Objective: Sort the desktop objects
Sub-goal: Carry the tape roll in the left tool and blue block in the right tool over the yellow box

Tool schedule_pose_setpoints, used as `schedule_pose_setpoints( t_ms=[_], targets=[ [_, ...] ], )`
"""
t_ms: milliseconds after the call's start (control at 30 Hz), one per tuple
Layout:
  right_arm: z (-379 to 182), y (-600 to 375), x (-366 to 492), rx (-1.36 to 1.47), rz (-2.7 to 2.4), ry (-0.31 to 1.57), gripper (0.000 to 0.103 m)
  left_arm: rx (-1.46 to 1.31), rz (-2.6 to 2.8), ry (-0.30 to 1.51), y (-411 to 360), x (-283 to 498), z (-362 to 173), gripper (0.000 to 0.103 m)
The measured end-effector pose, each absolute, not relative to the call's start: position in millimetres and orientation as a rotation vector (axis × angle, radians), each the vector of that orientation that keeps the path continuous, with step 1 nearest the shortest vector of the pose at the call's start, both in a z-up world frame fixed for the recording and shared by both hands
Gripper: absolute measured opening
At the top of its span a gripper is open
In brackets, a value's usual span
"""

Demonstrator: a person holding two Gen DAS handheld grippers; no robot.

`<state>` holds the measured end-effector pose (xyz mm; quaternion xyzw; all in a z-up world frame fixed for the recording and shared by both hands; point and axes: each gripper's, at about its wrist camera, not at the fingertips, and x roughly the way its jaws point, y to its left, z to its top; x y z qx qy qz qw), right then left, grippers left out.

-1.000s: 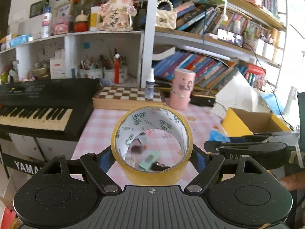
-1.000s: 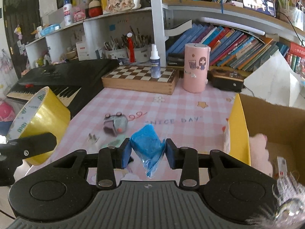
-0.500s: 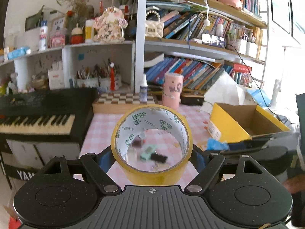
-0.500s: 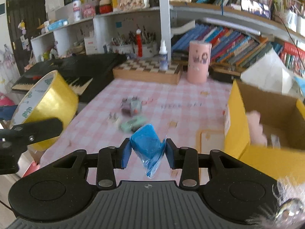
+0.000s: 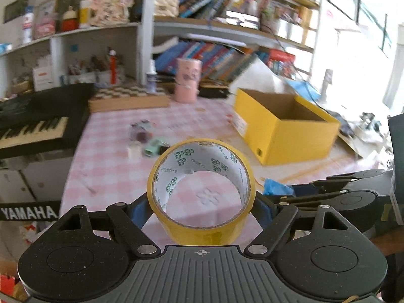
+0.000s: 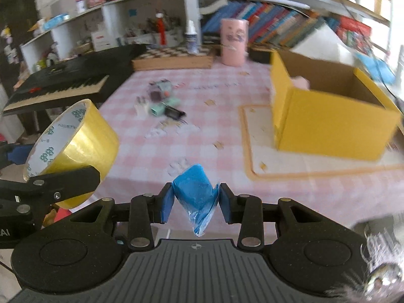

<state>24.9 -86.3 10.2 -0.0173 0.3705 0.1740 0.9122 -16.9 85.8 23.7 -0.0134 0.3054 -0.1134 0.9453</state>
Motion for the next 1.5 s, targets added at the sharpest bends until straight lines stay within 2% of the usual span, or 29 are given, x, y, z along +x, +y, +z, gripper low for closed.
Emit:
schedule_pose_setpoints(
  t_ms=[700, 1200, 1500],
  targets=[
    [4, -178, -5, 0.11, 0.033, 0.784, 0.036, 0.096, -0.563, 0.615, 2, -1, 20, 0.083],
    [-5, -206, 26, 0.16, 0.016, 0.85, 0.036, 0.128, -0.602, 0.659, -29, 30, 15, 0.083],
    [-6, -228, 56, 0.165, 0.016, 0.858, 0.036, 0.162, -0.632, 0.603, -56, 49, 21, 0.083]
  ],
)
